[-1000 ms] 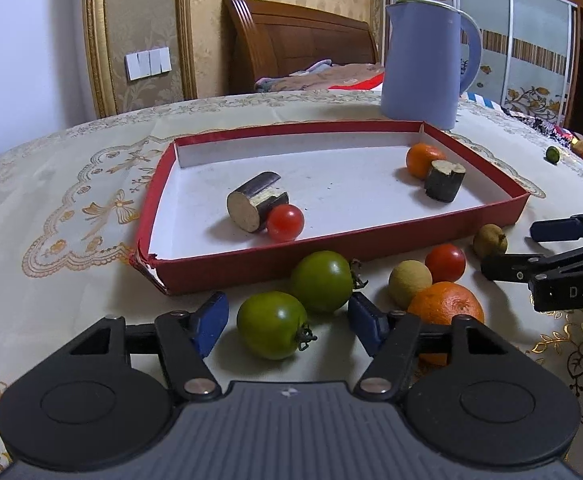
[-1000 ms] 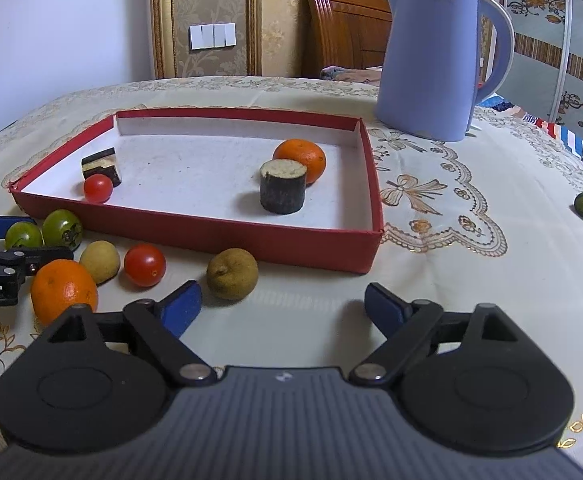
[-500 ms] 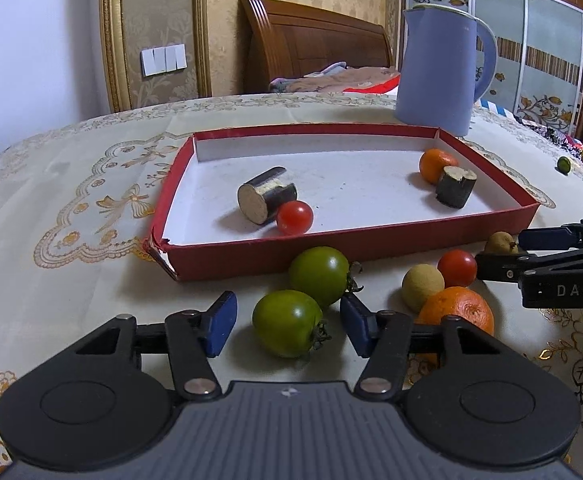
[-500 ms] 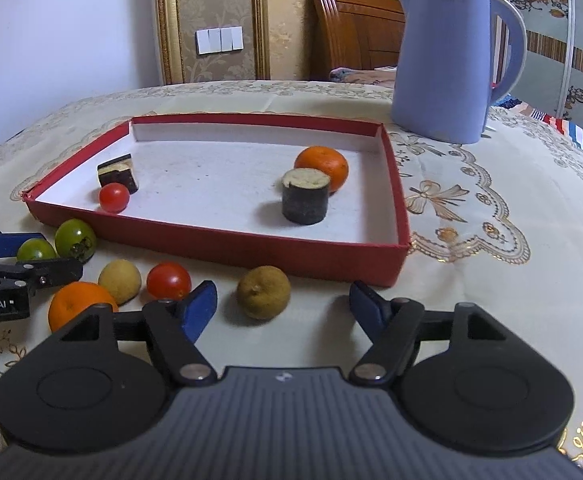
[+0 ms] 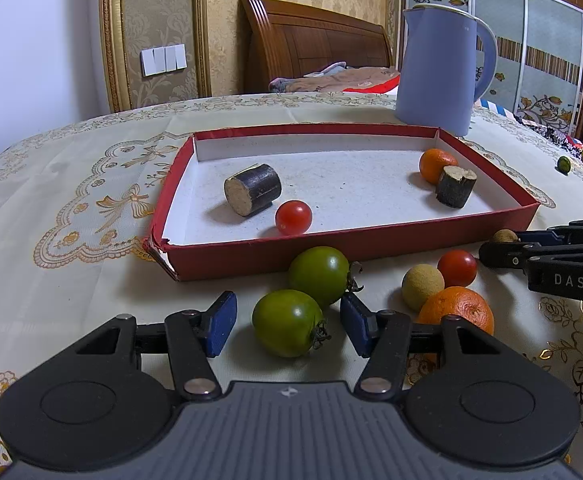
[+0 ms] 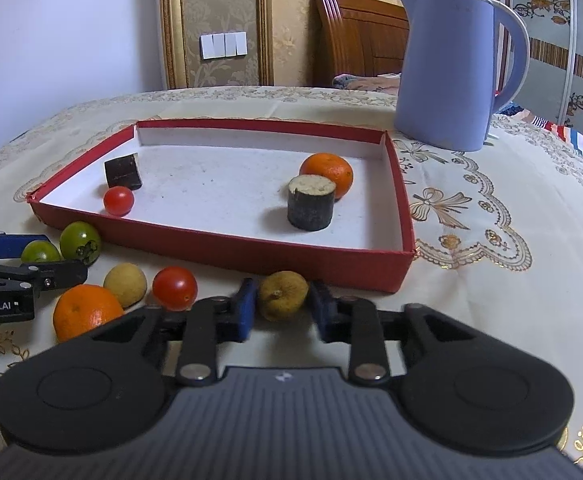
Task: Organize fruits
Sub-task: 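Grasp a green tomato with the left tool while the right tool grasps a brown round fruit, then carry the green tomato and brown fruit into the red tray and open both tools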
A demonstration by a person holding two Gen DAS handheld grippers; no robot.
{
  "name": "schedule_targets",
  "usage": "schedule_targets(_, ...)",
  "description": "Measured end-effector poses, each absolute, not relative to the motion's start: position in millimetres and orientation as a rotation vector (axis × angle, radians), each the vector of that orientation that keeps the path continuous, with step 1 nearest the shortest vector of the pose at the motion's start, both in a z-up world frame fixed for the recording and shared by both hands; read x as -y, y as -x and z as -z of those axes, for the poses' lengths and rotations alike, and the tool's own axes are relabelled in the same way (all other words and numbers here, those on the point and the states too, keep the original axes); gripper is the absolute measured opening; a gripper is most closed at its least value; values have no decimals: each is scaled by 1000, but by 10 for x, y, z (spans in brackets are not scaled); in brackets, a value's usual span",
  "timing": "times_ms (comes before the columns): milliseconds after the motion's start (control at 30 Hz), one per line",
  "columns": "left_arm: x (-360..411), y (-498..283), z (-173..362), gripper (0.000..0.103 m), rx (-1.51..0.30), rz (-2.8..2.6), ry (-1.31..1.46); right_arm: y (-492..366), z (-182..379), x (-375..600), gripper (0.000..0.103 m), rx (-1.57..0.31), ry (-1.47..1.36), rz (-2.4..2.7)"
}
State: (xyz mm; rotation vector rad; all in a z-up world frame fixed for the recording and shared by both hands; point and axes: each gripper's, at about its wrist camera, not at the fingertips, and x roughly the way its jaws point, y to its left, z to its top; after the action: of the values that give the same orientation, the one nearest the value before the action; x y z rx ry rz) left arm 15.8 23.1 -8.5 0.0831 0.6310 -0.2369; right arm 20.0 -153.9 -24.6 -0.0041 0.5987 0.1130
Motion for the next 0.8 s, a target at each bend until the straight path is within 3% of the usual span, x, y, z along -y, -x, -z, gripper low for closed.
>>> schedule_targets(467,-242,-139,74,50,-627,240,-74,-193,249,1546,27,-596,2,-111)
schedule_targets(533,-249,-116,69,37,-624,244,-69,-192,247,1544,27,-596,0,-112)
schedule_targets(800,-261,-114,70,37,-625,241,-70,-195,250,1547,27,-595,-4,-112)
